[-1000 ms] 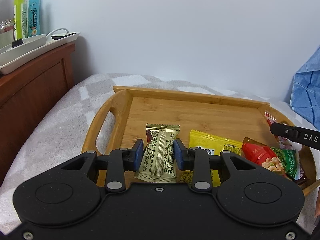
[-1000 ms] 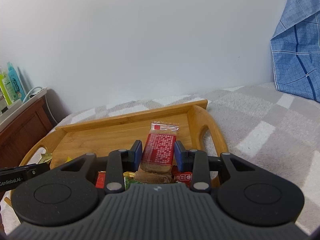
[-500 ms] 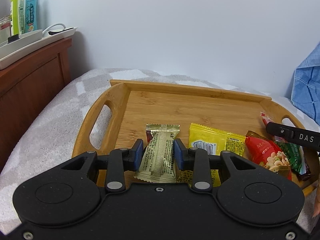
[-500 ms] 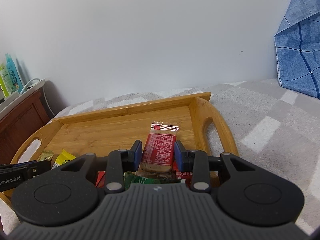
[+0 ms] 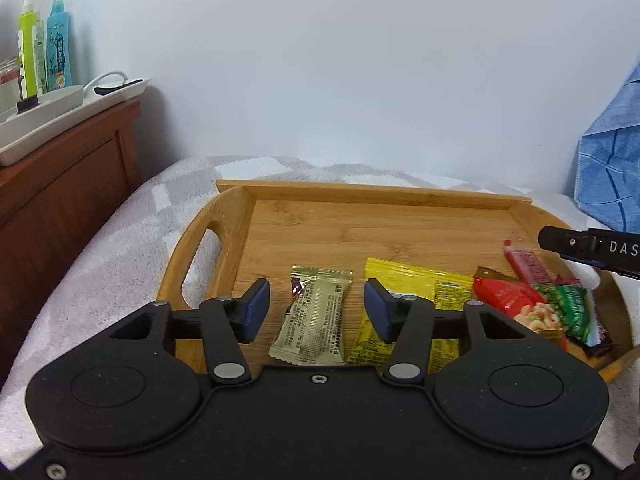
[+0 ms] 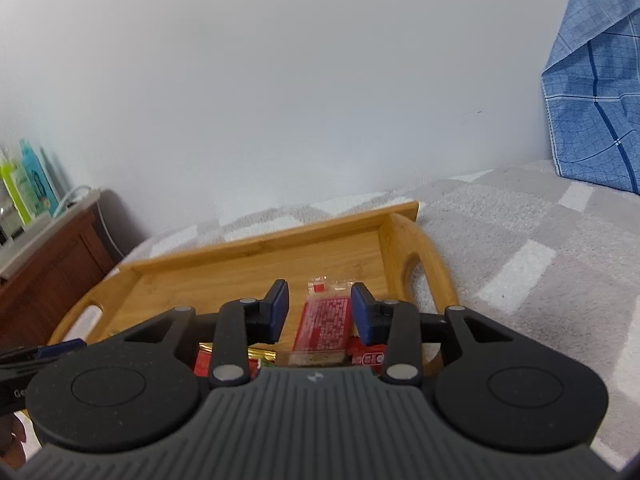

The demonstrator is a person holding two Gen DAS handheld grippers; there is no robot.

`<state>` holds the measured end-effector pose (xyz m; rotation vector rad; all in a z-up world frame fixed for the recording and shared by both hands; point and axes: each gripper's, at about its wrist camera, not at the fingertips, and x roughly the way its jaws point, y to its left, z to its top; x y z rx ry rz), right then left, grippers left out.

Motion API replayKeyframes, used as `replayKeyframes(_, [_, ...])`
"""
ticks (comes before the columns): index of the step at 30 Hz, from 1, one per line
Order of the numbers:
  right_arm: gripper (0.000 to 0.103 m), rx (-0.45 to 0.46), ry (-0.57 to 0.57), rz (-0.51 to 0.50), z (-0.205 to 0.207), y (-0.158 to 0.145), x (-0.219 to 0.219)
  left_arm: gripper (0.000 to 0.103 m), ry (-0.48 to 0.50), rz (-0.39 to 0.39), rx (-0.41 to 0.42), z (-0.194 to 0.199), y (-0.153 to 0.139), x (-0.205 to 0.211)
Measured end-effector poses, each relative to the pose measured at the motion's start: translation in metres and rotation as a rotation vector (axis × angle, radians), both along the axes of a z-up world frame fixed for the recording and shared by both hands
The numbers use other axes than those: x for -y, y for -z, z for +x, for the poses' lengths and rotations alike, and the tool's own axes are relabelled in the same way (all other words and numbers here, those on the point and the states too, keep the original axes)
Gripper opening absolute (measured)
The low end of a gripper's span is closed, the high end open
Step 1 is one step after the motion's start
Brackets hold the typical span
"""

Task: Organize snacks
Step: 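Open the left tool over the tray while the right tool releases the red cake, then move both tools back to the snack pile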

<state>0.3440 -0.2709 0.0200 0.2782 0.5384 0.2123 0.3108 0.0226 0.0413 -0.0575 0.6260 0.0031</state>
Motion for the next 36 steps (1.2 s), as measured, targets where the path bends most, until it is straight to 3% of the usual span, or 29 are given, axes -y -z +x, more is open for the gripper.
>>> replayKeyframes(7, [0.047,0.026,0.033,0.008,-0.024,-0.012,0.005,0.064,0.036,0.003,0.024,-0.028,-0.022,0.005])
replayKeyframes(9, [0.054,0.036,0.040,-0.004,-0.035,-0.016,0.006,0.068,0.044,0.000,0.030,-0.040,-0.027,0.006])
replayKeyframes(17, [0.063,0.091,0.038,-0.026,-0.088,-0.031,-0.001,0.080,0.095,0.007,0.048,-0.093,-0.042,0.017])
replayKeyframes(36, [0.073,0.117,0.008,-0.057,-0.199,-0.011,-0.027,0.088,0.129,0.016,0.058,-0.196,-0.032,0.010])
